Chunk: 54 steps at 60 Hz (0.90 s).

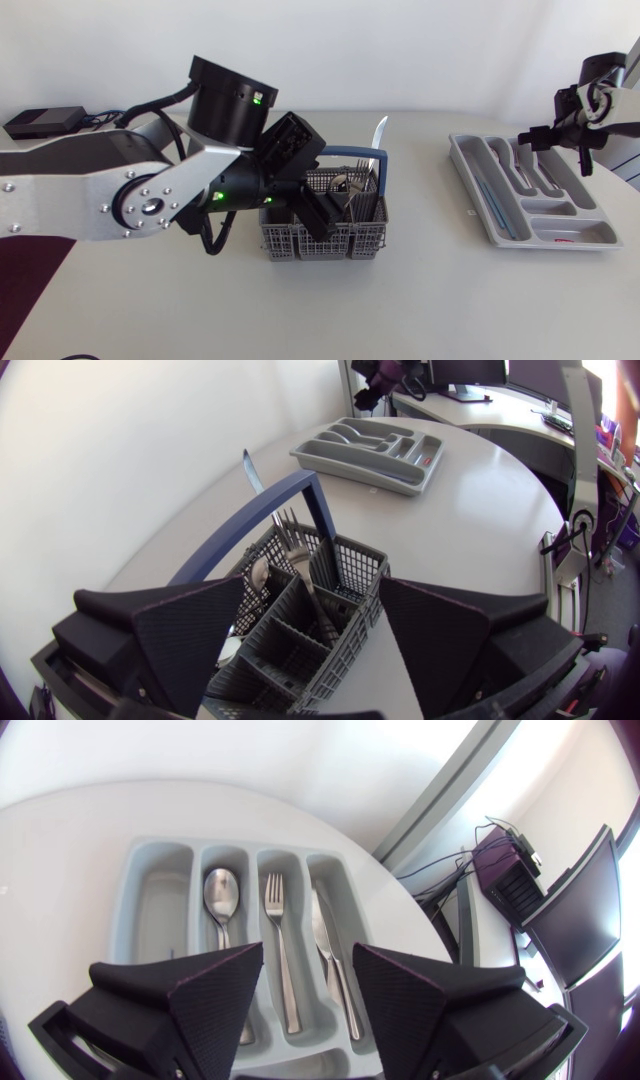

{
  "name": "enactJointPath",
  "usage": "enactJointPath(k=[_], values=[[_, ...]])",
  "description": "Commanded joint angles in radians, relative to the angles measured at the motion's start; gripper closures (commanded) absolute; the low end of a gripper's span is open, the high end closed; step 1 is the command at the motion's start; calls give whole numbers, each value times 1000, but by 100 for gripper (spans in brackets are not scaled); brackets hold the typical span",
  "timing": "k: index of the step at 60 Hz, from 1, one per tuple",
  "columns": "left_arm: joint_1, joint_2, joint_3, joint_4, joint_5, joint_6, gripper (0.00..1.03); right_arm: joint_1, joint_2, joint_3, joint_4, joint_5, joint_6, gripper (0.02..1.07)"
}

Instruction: Sort the cutlery from the basket into the organizer compartments.

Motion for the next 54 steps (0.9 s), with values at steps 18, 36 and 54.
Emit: enactJointPath(k=[18, 36, 54], values=[[-20, 106, -5, 88, -50, 12, 12, 118, -432, -386, -8, -187, 7, 37], [-54, 215, 2, 207, -134, 49, 15, 311, -733, -613, -77, -319, 54, 37], [-34, 232, -6, 236, -134, 66, 15, 498, -883, -679, -143, -408, 146, 37]])
